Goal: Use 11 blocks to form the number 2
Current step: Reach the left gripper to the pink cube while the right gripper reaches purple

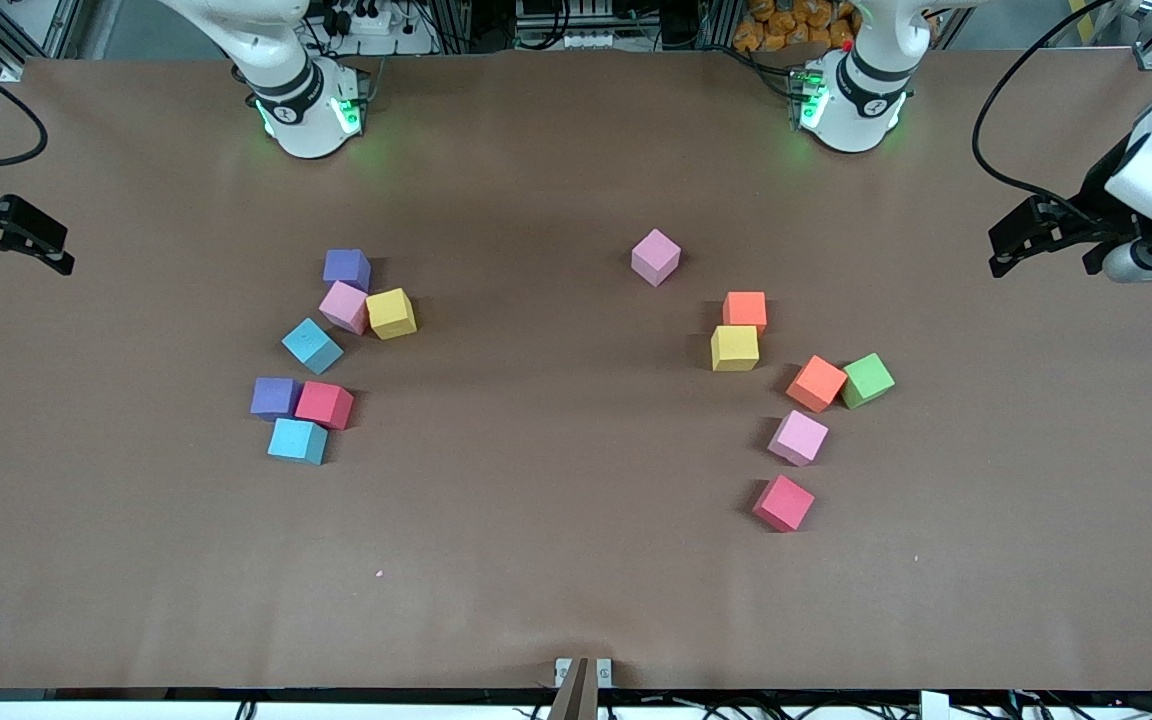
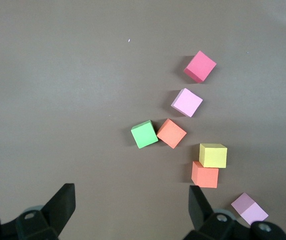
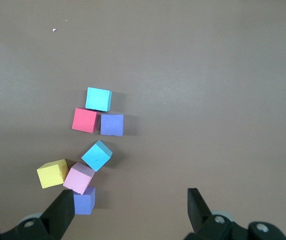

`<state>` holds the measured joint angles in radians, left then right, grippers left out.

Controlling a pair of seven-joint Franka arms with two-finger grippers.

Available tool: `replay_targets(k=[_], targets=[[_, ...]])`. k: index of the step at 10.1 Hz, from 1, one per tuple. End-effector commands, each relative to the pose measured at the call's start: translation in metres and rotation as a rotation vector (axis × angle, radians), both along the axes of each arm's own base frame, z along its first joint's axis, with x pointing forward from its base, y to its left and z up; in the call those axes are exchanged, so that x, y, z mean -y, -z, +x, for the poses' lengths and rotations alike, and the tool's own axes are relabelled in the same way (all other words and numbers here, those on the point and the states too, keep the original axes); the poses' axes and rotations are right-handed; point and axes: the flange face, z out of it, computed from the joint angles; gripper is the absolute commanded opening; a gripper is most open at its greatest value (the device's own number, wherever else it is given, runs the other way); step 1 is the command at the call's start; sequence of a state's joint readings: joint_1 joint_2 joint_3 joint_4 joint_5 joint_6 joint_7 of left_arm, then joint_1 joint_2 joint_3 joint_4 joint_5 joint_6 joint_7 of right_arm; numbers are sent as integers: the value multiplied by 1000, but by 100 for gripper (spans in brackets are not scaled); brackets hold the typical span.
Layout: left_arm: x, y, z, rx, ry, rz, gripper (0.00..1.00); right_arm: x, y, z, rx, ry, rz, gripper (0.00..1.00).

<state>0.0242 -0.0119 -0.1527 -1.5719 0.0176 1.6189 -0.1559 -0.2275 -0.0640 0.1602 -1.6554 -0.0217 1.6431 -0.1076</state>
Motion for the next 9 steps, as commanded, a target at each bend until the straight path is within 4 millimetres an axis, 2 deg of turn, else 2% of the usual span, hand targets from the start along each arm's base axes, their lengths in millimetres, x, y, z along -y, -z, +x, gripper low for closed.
replay_targets(k=[1, 3, 4, 6, 8, 9], targets=[[3, -3, 0, 14, 17, 8, 100, 0, -4, 2, -2, 1, 16, 100], [4, 1, 2, 9, 18, 3, 100, 1, -3, 1, -3, 2, 16, 100], [19, 6, 2, 7, 37, -4, 100, 0, -3, 1, -3, 2, 17, 100], [67, 35, -9, -43, 84, 2, 100, -8, 0, 0, -24, -15, 32, 100], [127, 82, -30, -84, 94, 16, 100, -15, 10, 1, -40, -24, 83, 100], [158, 109, -44, -97, 29, 22, 100, -23, 20, 5, -53, -36, 86, 100]])
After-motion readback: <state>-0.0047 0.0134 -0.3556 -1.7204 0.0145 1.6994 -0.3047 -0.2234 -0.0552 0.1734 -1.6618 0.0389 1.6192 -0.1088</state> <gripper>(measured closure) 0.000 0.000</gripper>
